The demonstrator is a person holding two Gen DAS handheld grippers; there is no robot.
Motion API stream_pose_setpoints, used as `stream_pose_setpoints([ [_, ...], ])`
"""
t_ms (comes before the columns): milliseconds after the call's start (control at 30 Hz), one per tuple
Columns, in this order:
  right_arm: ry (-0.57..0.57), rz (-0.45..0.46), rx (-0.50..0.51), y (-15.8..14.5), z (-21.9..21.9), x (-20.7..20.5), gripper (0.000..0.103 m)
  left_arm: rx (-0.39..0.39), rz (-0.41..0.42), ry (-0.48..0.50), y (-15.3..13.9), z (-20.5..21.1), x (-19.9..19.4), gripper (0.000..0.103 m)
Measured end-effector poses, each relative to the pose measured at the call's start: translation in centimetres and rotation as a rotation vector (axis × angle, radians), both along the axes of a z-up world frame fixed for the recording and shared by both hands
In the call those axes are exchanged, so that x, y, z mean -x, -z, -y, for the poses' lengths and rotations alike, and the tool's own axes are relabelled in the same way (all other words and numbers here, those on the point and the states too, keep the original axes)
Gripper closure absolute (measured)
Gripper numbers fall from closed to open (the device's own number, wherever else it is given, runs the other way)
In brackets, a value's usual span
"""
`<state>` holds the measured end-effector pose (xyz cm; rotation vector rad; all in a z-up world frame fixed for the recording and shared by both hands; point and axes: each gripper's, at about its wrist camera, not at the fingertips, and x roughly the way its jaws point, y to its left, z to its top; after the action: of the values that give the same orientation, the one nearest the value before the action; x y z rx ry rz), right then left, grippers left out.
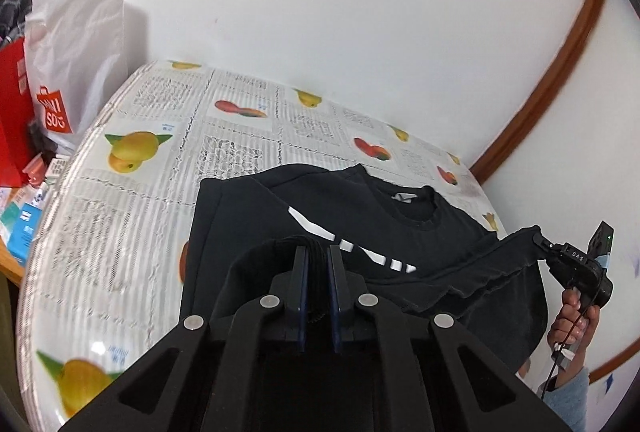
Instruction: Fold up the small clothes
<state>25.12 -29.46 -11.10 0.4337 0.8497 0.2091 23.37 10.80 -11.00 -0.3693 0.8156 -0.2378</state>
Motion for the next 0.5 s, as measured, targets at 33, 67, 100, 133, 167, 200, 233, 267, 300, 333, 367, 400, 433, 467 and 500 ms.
stream_pose_setpoints([
  [33,0.003,-0.01,0.011,0.6,-0.3,-0.8,0.088,0.0,-0.009,-0.005,0.4,0.0,-0.6,0.095],
  [67,0.006,-0.02,0.022,1.0,-0.4,-1.4,0.088,0.004,-0.018,-0.013,0.8,0.0,-1.1,0.094],
  [100,0.012,-0.034,0.036,1.6,-0.5,-2.0,0.088,0.009,-0.024,-0.018,1.1,-0.1,-1.4,0.094],
  [133,0.02,-0.051,0.05,2.2,-0.6,-2.6,0.088,0.018,-0.031,-0.022,1.3,-0.3,-1.8,0.094],
  [167,0.031,-0.067,0.061,2.9,-0.5,-3.1,0.086,0.027,-0.034,-0.022,1.5,-0.5,-2.2,0.093],
  [200,0.044,-0.074,0.069,3.3,-0.2,-3.3,0.083,0.029,-0.037,-0.023,1.6,-0.7,-2.3,0.091],
  [233,0.066,-0.087,0.084,3.7,0.1,-3.7,0.083,0.035,-0.039,-0.021,1.7,-0.8,-2.6,0.091],
  [267,0.073,-0.092,0.09,3.9,0.4,-3.9,0.083,0.037,-0.04,-0.018,1.8,-1.0,-2.7,0.088],
  [300,0.076,-0.095,0.094,4.0,0.8,-4.0,0.082,0.027,-0.033,-0.021,1.8,-1.1,-2.7,0.079],
  [333,0.07,-0.093,0.093,3.9,0.9,-4.0,0.082,-0.001,-0.019,-0.026,1.6,-1.1,-2.6,0.073],
  [367,0.06,-0.079,0.101,3.6,0.9,-3.9,0.082,-0.026,-0.001,-0.027,1.4,-1.2,-2.4,0.064],
  [400,0.052,-0.067,0.116,3.4,0.9,-3.8,0.077,-0.033,0.015,-0.026,1.3,-1.3,-2.3,0.057],
  [433,0.036,-0.048,0.149,3.0,0.6,-3.7,0.073,-0.032,0.034,-0.021,1.1,-1.6,-2.0,0.053],
  [467,0.021,-0.035,0.178,2.8,0.4,-3.6,0.065,-0.026,0.046,-0.018,0.9,-1.9,-1.7,0.047],
  [500,-0.006,-0.02,0.222,2.6,-0.1,-3.5,0.063,-0.021,0.053,-0.015,0.8,-2.1,-1.5,0.046],
])
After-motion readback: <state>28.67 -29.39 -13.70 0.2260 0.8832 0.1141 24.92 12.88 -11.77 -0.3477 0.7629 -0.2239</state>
